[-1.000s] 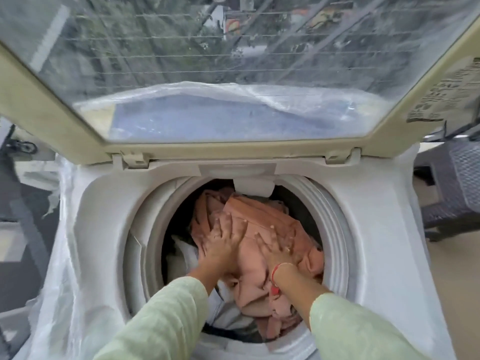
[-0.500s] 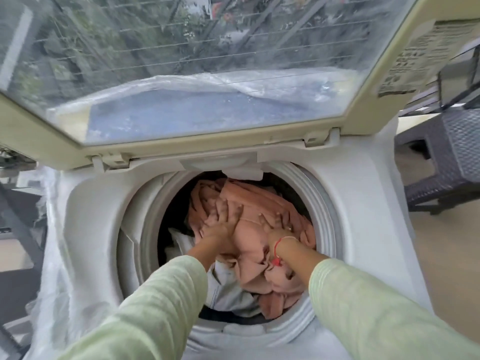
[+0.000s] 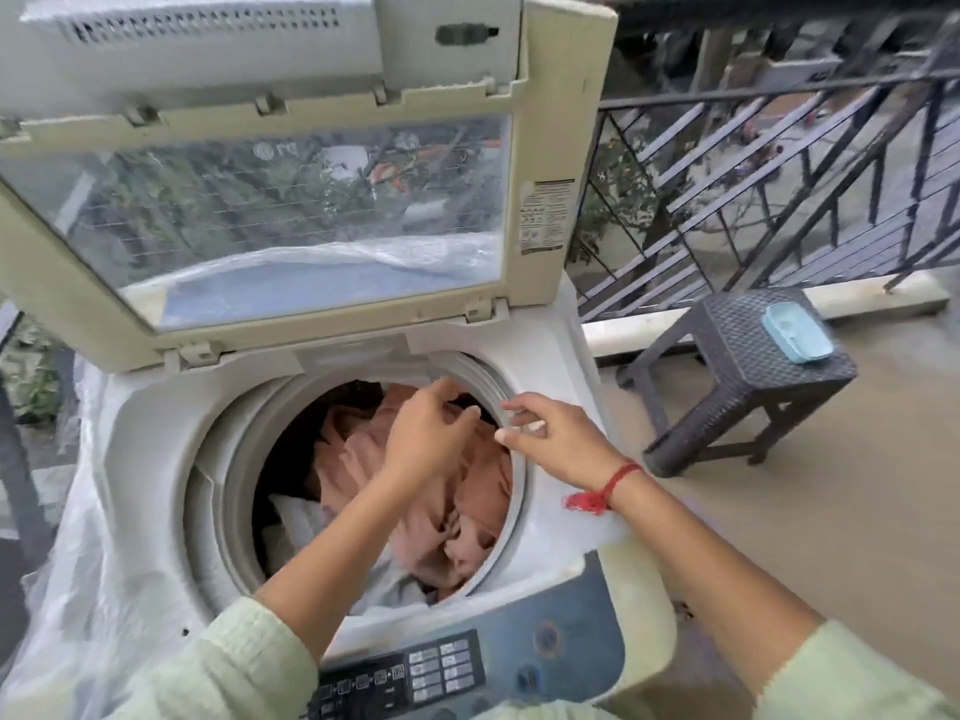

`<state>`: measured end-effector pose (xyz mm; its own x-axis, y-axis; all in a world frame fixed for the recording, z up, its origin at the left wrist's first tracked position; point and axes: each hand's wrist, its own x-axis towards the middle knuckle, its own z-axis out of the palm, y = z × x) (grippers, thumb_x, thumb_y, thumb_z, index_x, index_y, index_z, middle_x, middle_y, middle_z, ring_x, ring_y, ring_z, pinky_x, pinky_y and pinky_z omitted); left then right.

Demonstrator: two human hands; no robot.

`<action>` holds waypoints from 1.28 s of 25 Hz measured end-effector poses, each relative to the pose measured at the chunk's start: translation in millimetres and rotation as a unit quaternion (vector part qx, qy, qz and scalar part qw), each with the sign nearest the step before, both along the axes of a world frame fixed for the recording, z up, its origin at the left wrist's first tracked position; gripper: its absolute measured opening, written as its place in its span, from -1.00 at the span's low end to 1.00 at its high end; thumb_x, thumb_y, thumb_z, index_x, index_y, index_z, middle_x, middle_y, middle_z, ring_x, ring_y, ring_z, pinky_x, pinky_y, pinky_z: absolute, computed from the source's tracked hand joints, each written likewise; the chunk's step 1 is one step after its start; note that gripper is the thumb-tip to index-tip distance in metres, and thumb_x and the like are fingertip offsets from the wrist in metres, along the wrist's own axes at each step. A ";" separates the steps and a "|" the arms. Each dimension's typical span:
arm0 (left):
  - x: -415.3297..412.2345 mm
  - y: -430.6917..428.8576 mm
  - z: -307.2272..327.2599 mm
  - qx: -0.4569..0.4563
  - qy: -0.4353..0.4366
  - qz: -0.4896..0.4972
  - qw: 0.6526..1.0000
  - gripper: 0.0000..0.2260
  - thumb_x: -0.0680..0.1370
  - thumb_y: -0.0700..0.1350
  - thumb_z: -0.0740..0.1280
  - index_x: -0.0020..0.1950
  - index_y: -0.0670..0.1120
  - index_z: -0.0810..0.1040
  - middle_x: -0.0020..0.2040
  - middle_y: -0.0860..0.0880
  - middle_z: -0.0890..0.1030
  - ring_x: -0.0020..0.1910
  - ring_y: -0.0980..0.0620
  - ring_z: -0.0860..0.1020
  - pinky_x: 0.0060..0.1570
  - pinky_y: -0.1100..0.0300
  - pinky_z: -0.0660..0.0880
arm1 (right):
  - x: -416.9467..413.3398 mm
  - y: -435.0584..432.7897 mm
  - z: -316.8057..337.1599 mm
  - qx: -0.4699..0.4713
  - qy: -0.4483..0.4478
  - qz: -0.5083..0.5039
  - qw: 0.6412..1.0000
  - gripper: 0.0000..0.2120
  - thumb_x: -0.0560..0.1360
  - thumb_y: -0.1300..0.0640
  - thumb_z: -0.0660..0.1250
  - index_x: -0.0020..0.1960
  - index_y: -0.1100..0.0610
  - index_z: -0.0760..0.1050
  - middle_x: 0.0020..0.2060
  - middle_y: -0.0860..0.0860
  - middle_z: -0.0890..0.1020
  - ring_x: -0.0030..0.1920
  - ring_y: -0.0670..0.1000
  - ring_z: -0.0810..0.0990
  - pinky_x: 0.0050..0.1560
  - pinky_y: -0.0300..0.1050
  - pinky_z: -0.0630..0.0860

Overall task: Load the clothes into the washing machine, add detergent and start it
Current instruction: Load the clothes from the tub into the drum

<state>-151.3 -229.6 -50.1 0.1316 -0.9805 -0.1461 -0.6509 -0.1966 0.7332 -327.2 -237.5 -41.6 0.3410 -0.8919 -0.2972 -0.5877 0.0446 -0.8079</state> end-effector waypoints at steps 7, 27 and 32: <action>-167.2 33.8 40.9 -0.161 -0.038 -0.213 0.963 -0.72 0.49 0.13 0.27 0.14 0.06 0.54 0.10 0.09 0.61 0.12 0.05 0.51 0.09 0.15 0.44 | -206.2 101.9 7.7 -0.008 -0.082 -0.309 0.948 -0.82 0.50 0.24 0.33 0.08 0.09 0.56 -0.09 0.07 0.63 -0.10 0.00 0.59 -0.16 -0.31 0.46; -364.2 7.1 -345.8 0.194 -0.374 -0.425 0.801 -0.45 0.51 -0.02 0.29 0.45 -0.11 0.22 0.41 -0.16 0.30 0.44 -0.16 0.19 0.39 0.02 0.21 | -357.4 183.8 -390.2 0.322 0.016 -0.367 0.872 -0.77 0.51 0.16 0.30 0.16 0.12 0.53 0.08 0.07 0.64 0.05 0.07 0.60 -0.02 -0.20 0.47; -351.7 19.1 -469.9 0.183 -0.478 -0.537 0.671 -0.30 0.52 0.15 0.28 0.55 0.09 -0.02 0.54 -0.15 -0.29 0.51 -0.21 -0.30 0.42 -0.16 -0.33 | -284.7 157.2 -522.7 0.351 0.032 -0.282 0.893 -0.31 0.43 -0.06 0.38 0.46 0.01 0.17 0.42 0.08 0.27 0.39 0.14 0.30 0.34 0.07 0.35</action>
